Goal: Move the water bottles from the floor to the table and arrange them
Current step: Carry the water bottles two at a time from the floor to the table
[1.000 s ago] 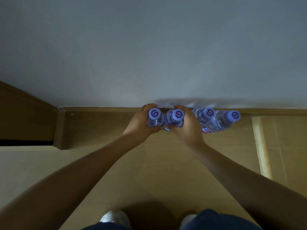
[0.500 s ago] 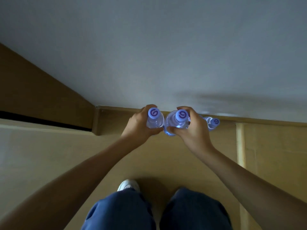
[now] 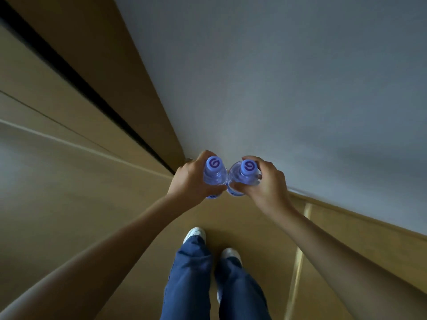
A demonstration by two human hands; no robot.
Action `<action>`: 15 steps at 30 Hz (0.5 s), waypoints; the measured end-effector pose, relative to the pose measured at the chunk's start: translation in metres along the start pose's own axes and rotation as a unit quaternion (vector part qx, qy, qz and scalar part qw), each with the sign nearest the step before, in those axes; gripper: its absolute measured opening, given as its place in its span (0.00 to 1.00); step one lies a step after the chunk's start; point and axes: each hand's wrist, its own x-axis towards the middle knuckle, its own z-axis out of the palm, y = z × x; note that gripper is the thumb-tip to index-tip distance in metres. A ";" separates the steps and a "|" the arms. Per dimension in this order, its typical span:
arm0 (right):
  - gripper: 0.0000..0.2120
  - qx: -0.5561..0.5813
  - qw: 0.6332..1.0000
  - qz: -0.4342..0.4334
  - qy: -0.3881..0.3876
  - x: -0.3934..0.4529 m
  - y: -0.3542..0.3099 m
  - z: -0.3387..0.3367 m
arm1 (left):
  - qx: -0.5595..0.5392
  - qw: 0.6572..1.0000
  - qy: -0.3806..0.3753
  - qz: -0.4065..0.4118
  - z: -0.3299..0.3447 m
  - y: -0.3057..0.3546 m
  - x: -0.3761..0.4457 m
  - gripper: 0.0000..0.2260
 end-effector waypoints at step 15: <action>0.22 -0.022 0.974 -0.179 -0.136 -0.038 -0.220 -0.022 | -0.069 0.970 0.217 -0.086 -0.175 0.047 -0.160 0.20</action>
